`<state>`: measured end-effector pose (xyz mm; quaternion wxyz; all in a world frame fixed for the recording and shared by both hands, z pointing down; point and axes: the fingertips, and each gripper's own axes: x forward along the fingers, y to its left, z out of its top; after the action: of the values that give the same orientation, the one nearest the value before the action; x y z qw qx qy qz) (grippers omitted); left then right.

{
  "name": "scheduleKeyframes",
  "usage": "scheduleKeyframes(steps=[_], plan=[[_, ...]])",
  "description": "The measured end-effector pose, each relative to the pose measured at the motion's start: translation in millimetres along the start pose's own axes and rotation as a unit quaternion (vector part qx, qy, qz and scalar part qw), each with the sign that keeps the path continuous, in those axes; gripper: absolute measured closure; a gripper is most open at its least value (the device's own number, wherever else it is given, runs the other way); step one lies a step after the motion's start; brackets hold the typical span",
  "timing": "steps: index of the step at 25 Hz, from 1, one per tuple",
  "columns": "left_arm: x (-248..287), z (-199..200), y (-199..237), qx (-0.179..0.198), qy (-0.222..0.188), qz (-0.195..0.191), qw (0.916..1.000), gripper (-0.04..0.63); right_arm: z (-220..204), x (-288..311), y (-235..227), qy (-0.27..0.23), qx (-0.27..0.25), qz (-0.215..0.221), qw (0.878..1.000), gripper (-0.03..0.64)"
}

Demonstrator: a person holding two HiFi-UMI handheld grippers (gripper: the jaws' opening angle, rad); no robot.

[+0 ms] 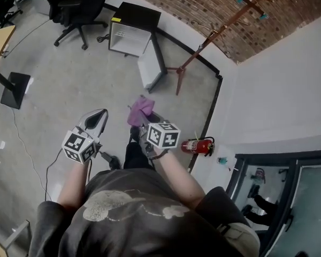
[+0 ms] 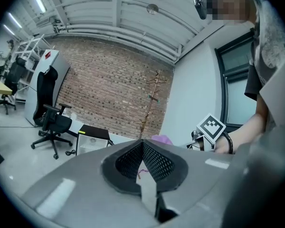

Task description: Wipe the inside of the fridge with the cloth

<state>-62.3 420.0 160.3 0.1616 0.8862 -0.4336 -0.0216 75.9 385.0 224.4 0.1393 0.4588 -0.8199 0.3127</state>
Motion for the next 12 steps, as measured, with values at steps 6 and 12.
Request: scheduleKeyframes(steps=[6, 12], plan=[[-2, 0, -16, 0.008, 0.008, -0.019, 0.9997, 0.578, -19, -22, -8, 0.006, 0.017, -0.028, 0.999, 0.535], [1, -2, -21, 0.006, 0.006, -0.021, 0.9997, 0.578, -34, -31, -15, 0.021, 0.018, -0.038, 0.999, 0.535]])
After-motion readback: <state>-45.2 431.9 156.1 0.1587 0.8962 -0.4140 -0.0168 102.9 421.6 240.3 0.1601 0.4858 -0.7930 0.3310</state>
